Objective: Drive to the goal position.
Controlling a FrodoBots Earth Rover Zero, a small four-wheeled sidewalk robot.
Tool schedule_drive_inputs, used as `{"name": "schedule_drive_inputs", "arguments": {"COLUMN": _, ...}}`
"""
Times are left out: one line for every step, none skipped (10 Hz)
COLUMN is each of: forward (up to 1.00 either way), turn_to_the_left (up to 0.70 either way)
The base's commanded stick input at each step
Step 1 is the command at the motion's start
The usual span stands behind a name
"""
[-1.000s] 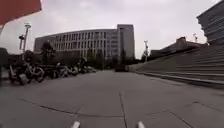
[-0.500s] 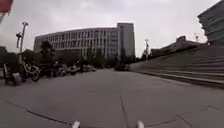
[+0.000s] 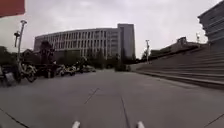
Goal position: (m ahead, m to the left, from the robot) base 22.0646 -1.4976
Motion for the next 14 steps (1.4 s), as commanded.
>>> {"name": "schedule_drive_inputs", "arguments": {"forward": 0.60, "turn_to_the_left": 0.00}}
{"name": "schedule_drive_inputs", "arguments": {"forward": 0.60, "turn_to_the_left": 0.00}}
{"name": "schedule_drive_inputs", "arguments": {"forward": 0.60, "turn_to_the_left": 0.00}}
{"name": "schedule_drive_inputs", "arguments": {"forward": 0.60, "turn_to_the_left": 0.00}}
{"name": "schedule_drive_inputs", "arguments": {"forward": 0.60, "turn_to_the_left": 0.00}}
{"name": "schedule_drive_inputs", "arguments": {"forward": 0.60, "turn_to_the_left": 0.00}}
{"name": "schedule_drive_inputs", "arguments": {"forward": 0.60, "turn_to_the_left": 0.00}}
{"name": "schedule_drive_inputs", "arguments": {"forward": 0.60, "turn_to_the_left": 0.00}}
{"name": "schedule_drive_inputs", "arguments": {"forward": 0.60, "turn_to_the_left": 0.00}}
{"name": "schedule_drive_inputs", "arguments": {"forward": 0.60, "turn_to_the_left": 0.00}}
{"name": "schedule_drive_inputs", "arguments": {"forward": 0.60, "turn_to_the_left": 0.00}}
{"name": "schedule_drive_inputs", "arguments": {"forward": 0.60, "turn_to_the_left": 0.00}}
{"name": "schedule_drive_inputs", "arguments": {"forward": 0.60, "turn_to_the_left": 0.00}}
{"name": "schedule_drive_inputs", "arguments": {"forward": 0.60, "turn_to_the_left": 0.00}}
